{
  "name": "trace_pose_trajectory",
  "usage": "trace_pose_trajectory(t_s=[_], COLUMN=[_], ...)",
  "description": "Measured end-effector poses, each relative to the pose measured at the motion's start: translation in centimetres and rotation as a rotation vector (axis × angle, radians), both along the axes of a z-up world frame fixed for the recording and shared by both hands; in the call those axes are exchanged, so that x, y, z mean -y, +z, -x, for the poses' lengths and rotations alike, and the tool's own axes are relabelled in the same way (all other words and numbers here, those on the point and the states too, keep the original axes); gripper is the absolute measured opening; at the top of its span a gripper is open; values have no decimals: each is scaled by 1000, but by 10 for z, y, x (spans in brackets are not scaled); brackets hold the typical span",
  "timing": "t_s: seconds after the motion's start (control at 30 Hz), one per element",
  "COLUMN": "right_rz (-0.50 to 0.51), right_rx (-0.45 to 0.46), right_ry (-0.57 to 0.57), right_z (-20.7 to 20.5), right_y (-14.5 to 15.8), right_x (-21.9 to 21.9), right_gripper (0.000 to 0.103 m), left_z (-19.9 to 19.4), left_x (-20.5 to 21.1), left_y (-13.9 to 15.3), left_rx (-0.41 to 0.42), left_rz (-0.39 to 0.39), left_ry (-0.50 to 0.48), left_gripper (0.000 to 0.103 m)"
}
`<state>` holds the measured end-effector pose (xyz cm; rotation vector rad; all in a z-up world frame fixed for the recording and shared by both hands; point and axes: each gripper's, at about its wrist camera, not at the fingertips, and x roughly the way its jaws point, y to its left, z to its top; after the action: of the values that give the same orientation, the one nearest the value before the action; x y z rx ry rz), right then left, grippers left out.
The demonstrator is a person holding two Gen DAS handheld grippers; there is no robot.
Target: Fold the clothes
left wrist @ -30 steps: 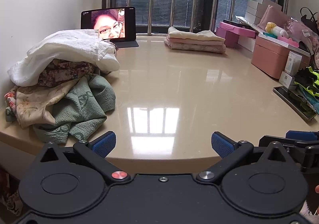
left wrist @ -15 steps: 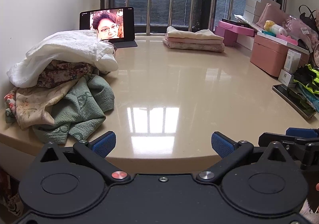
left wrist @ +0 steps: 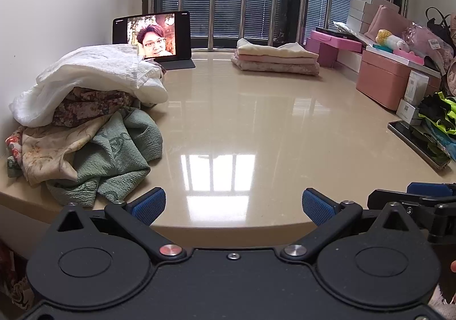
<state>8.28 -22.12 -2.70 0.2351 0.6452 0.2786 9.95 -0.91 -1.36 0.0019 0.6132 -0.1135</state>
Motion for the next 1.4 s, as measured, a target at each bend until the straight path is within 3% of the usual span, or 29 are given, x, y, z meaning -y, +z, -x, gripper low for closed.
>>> trace_pose_trajectory(t_s=[1.4], right_rz=[-8], right_rx=[-18], right_ry=[9], right_z=[0], right_y=[-5], right_x=[1], right_gripper=[103], left_z=[-1], left_x=[2], left_y=[-2], left_rx=[-18], left_rz=[-8], left_ry=[-14], left_gripper=[103])
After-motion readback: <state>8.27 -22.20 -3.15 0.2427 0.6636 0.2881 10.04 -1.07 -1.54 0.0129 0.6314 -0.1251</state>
